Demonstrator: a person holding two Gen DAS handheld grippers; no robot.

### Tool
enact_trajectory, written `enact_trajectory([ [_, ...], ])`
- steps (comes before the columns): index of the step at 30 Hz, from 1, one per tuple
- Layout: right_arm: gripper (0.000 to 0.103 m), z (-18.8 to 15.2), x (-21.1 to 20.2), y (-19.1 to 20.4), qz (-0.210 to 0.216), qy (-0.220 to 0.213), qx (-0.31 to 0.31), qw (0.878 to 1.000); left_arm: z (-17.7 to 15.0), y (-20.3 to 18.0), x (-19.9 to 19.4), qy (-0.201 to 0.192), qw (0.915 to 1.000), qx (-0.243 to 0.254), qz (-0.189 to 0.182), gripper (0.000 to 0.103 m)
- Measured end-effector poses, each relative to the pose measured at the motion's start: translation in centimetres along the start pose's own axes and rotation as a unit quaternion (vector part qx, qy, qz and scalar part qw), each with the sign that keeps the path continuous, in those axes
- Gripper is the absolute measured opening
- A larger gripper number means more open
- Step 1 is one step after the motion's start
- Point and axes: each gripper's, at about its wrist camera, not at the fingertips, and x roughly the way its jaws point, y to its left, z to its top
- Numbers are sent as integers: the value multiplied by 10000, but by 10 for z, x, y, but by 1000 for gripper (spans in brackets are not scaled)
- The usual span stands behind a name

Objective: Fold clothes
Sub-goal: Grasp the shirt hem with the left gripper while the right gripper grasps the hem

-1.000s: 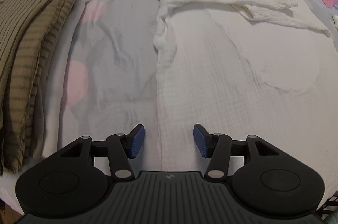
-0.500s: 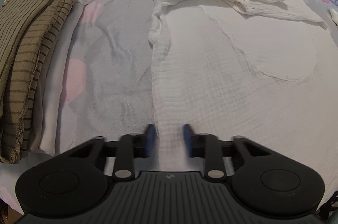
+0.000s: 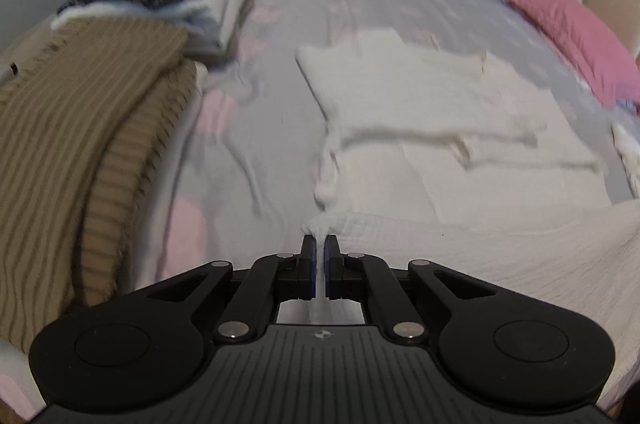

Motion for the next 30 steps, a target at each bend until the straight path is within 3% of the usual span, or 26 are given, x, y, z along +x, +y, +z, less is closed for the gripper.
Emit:
enact_trajectory([
  [3,8,9,5,8,-97,-191,-247,9995,14,-1,2,-301,9995,36,81,2],
  [8,10,11,31,23,-317,-14,-776,9965,15,-15,26,-304,9980,444,335,2],
  [10,16,7,38,27,-404,87,-1030,9938,9,-21,32,-172,9965,707,414,4],
  [13,34,-1,37,36,-642,27,-1557,9857,0,-29,37,-28,9928,1075,527,6],
  [15,35,-6,34,42,-780,-35,-1901,9787,-5,-36,32,-2,9899,1294,585,13],
  [18,41,-17,28,54,-942,-94,-2533,9627,-14,-47,21,-23,9848,1640,575,21],
  [21,51,-33,20,67,-1235,-205,-3338,9343,-25,-59,10,1,9779,2029,511,32],
  [23,52,-43,16,72,-1357,-262,-3765,9161,-33,-67,5,22,9719,2316,428,38],
  [28,52,-71,-3,79,-680,-210,-4335,8983,-60,-88,-9,152,9535,3010,39,41],
  [30,53,-87,-6,85,-535,-116,-4613,8856,-74,-96,-15,224,9432,3311,-153,44],
])
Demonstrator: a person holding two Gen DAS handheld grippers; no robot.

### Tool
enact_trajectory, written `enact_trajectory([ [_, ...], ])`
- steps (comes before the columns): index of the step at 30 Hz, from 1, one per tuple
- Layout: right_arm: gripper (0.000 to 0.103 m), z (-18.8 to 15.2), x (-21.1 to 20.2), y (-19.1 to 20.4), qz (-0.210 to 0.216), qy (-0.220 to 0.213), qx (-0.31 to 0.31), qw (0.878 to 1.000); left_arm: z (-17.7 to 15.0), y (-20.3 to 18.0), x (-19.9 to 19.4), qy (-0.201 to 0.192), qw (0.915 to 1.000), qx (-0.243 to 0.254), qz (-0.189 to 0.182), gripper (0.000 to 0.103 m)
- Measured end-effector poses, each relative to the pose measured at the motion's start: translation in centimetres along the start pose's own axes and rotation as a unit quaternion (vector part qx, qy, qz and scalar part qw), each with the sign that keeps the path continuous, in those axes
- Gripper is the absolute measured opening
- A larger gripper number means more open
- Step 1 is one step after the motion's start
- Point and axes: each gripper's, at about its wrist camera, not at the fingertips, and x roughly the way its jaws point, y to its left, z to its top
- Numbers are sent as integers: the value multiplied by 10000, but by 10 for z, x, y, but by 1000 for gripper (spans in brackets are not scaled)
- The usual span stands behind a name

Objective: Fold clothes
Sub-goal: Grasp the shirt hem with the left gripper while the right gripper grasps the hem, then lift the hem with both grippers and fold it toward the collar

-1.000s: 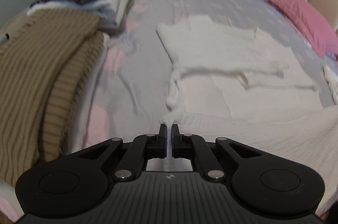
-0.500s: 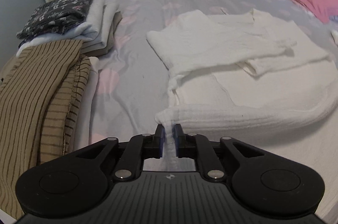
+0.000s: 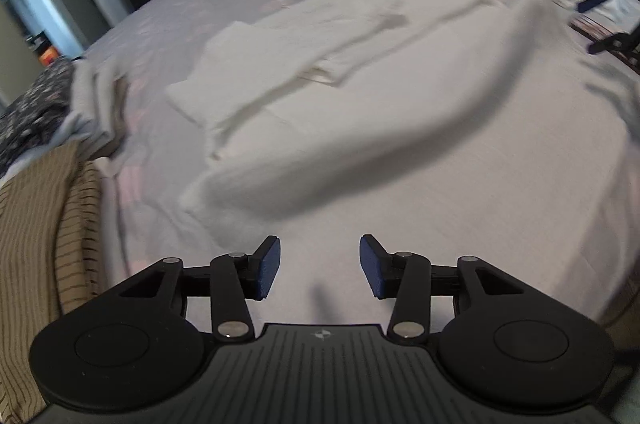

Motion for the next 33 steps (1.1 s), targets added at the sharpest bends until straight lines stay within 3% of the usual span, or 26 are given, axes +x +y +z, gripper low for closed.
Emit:
enact_trajectory([
  [4,55,-11,-13,37,387,-63,-749,9964,-13,-33,-12,-22,9964,744,-394,49],
  [6,59,-15,-19,54,367,-126,-1213,9919,-20,-50,-17,-20,9917,1152,-564,53],
  [13,61,-25,-26,97,288,-146,-2558,9662,-45,-95,-12,237,9646,2500,-803,55],
  [17,61,-32,-19,111,254,23,-3014,9532,-57,-104,1,508,9535,2938,-433,55],
  [21,61,-43,-9,116,19,270,-3385,9406,-60,-100,8,651,9515,2993,-274,55],
  [27,61,-53,2,106,-267,542,-3341,9406,-58,-88,15,765,9522,2947,266,51],
  [29,61,-56,5,104,-353,623,-3343,9397,-59,-84,18,821,9483,3018,543,49],
  [33,61,-58,15,103,-546,696,-3453,9343,-60,-83,24,898,9448,3084,642,49],
])
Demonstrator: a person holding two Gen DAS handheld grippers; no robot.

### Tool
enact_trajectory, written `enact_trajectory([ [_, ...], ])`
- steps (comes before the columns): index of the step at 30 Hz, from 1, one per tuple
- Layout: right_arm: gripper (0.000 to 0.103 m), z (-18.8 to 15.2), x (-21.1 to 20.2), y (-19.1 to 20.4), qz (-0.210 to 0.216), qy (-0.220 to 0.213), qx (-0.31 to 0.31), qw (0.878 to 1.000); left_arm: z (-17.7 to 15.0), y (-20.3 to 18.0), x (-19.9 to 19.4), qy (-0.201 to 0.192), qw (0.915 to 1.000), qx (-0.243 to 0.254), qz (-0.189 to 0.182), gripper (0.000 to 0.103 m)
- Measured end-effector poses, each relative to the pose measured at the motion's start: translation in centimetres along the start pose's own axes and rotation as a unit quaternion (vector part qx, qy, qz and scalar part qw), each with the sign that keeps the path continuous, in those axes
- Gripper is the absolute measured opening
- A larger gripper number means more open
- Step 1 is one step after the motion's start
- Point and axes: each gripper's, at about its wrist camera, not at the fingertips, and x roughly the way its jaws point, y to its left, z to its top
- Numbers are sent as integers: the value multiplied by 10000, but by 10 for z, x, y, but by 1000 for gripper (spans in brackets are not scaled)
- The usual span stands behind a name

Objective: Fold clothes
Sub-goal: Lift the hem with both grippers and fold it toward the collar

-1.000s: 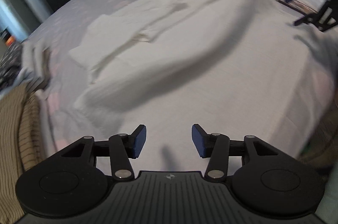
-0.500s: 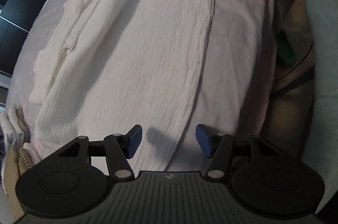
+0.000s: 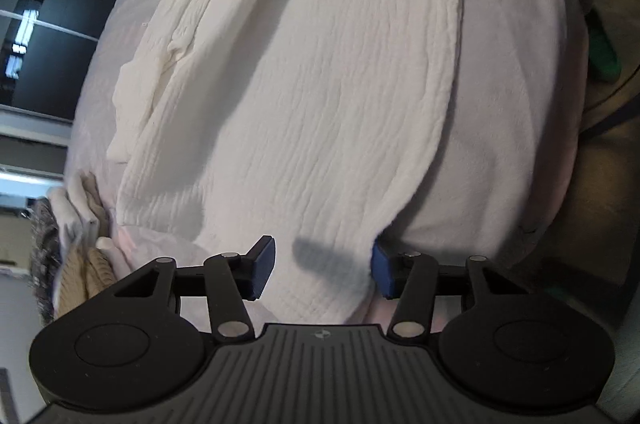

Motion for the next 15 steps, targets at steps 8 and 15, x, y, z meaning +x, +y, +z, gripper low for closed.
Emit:
enact_trajectory([
  [8,26,3,12,1,-23,177,-151,9997,-2,0,8,183,9998,7,110,11],
  [15,8,5,6,-35,-859,162,700,9937,-8,49,-12,-68,9876,-1541,279,3],
])
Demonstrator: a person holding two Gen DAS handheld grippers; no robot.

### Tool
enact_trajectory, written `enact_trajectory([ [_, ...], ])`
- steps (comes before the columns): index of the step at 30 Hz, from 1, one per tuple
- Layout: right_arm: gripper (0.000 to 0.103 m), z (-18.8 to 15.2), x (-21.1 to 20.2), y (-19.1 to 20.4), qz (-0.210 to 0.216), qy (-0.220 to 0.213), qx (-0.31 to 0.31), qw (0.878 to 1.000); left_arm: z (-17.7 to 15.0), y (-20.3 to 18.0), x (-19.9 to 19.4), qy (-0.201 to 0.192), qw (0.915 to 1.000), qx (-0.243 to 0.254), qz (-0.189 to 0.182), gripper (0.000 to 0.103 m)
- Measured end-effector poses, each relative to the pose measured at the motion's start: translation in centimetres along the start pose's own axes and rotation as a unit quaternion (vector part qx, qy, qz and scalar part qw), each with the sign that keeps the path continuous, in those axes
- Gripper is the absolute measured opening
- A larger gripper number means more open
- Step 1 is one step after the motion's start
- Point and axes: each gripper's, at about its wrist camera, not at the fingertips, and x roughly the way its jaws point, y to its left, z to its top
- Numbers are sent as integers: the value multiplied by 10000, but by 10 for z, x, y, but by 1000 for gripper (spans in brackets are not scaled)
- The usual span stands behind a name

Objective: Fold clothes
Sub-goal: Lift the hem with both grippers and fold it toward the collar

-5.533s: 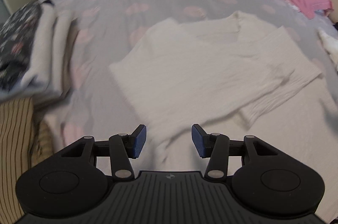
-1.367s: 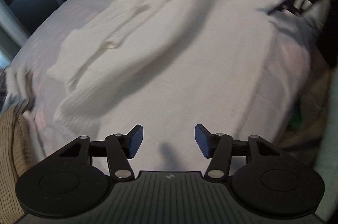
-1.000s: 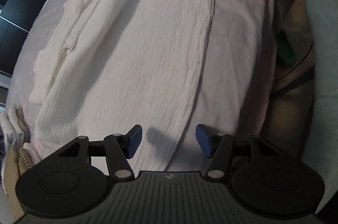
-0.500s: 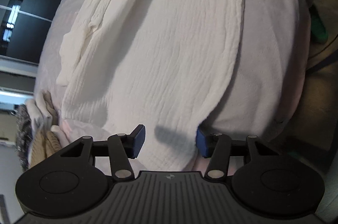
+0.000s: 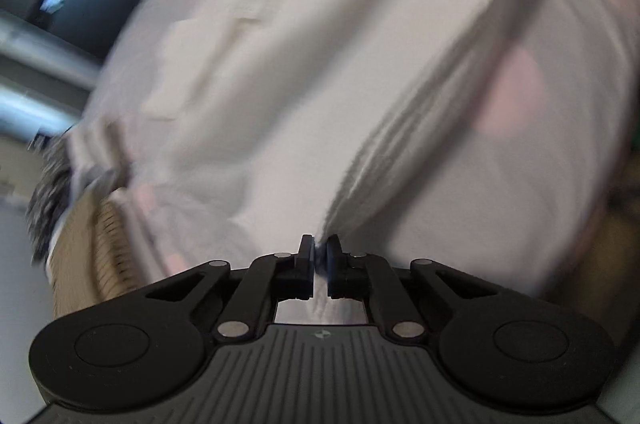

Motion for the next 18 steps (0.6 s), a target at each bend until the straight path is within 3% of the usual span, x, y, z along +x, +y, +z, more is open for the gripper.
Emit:
enact_trajectory([
  [3,8,1,-5,-26,-517,-102,553,9971,4,34,-12,-316,9959,-830,164,3],
  [6,8,2,-13,-52,-1001,-231,1104,9886,7,59,-25,-684,9878,-1348,364,3],
  [13,7,0,-36,-109,-1762,-467,2140,9597,22,87,-70,-1567,9699,-1682,801,3],
  [18,7,0,-52,-150,-2118,-624,2790,9346,34,111,-89,-1882,9627,-1698,944,3],
])
